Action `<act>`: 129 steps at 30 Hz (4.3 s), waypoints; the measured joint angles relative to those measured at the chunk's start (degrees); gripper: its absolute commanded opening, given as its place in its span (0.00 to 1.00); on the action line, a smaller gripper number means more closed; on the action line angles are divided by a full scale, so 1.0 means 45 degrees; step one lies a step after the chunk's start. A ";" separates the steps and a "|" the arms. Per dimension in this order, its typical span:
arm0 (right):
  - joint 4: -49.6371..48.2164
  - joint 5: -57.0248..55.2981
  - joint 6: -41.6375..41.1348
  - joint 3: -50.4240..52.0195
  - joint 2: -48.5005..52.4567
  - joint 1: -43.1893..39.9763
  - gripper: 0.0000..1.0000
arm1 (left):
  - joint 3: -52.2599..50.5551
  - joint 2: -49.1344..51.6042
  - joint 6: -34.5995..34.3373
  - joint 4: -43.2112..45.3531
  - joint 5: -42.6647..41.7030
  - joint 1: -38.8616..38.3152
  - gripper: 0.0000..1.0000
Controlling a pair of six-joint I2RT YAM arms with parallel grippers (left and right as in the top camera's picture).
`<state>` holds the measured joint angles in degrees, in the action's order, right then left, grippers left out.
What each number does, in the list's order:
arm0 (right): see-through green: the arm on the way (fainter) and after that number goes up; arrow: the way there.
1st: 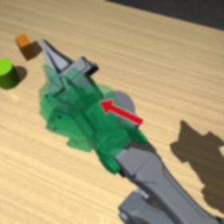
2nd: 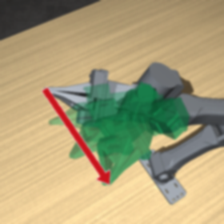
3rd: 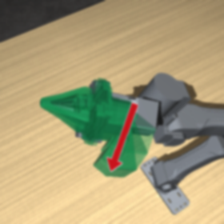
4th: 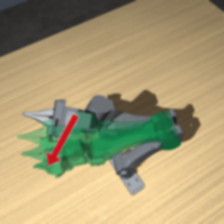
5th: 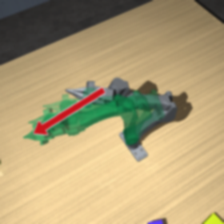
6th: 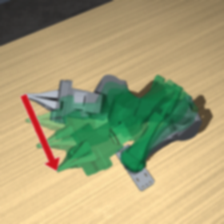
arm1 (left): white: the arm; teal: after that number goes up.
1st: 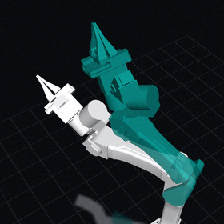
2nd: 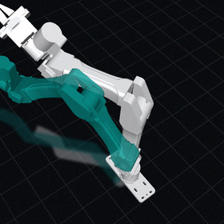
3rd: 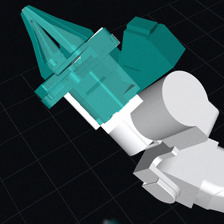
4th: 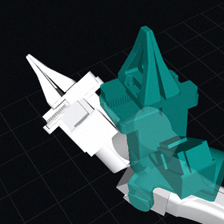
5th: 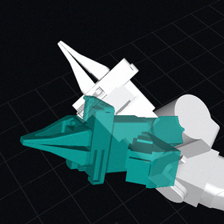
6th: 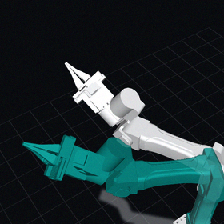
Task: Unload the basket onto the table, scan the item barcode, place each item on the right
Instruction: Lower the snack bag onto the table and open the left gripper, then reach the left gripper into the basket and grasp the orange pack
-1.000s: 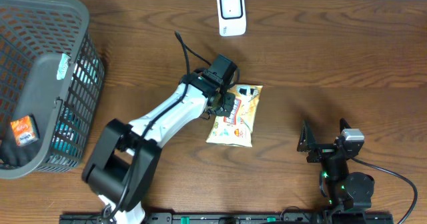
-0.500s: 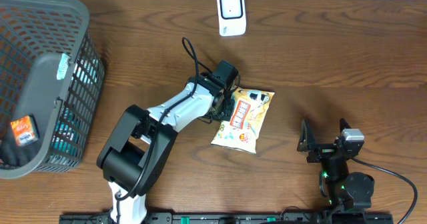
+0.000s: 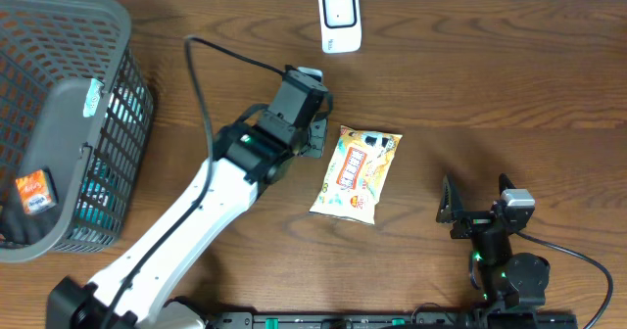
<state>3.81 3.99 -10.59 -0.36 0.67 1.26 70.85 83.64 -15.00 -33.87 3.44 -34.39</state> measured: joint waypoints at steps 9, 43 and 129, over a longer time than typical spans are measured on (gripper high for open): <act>0.0000 0.0000 0.0000 0.0000 0.0005 0.0000 0.99 | -0.0602 0.1103 0.0000 -0.0214 -0.0899 -0.0525 0.08; 0.0005 0.0000 0.0000 0.0000 0.0005 0.0000 0.99 | -0.0505 0.5756 -0.0631 0.2531 -0.2793 -0.2166 0.69; 0.0000 0.0000 0.0000 0.0000 0.0005 0.0000 0.99 | -0.1001 0.4537 -0.6334 -0.0253 0.2628 1.6976 0.98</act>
<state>3.81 3.99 -10.59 -0.36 0.69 1.26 66.35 104.05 -43.51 -35.00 15.27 42.00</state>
